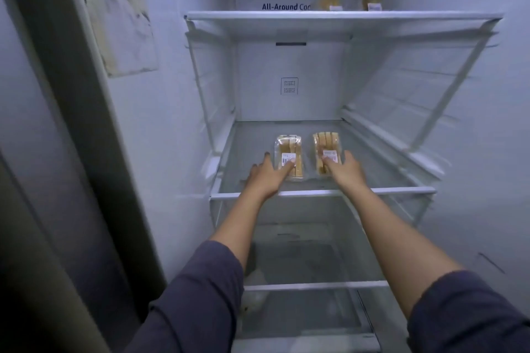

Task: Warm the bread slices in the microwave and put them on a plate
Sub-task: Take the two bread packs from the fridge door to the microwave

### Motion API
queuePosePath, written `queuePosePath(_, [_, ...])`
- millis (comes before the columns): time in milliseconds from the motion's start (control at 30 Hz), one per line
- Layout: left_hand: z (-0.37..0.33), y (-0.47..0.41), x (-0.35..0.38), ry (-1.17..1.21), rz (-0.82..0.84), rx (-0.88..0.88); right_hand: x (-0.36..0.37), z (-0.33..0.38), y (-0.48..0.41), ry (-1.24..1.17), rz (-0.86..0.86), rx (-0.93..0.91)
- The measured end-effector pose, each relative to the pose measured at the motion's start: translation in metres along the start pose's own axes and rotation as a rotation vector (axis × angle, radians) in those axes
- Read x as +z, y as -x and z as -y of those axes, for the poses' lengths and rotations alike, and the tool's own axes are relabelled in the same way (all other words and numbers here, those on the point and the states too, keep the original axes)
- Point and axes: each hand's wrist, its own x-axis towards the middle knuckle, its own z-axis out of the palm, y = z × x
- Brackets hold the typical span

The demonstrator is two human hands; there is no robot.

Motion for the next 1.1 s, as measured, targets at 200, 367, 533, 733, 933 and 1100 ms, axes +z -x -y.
queuePosePath(200, [-0.009, -0.015, 0.008, 0.188, -0.014, -0.013, 0.0, 0.003, -0.009, -0.022, -0.031, 0.071])
queuePosePath(367, [-0.015, -0.011, 0.012, 0.447, -0.062, 0.01, -0.003, 0.001, -0.009, -0.138, -0.089, 0.067])
queuePosePath(533, [-0.023, -0.001, 0.009, 0.601, -0.027, 0.01, -0.002, -0.004, -0.008, -0.443, -0.061, 0.156])
queuePosePath(733, [-0.022, 0.022, 0.013, 0.873, 0.03, -0.039, -0.006, -0.01, 0.008, -0.63, -0.098, 0.226])
queuePosePath(933, [-0.027, 0.075, 0.012, 0.979, -0.051, 0.009, -0.022, -0.012, 0.047, -0.858, -0.105, 0.203])
queuePosePath(1100, [-0.02, 0.125, 0.021, 1.085, -0.114, 0.081, -0.033, -0.023, 0.097, -0.962, -0.108, 0.137])
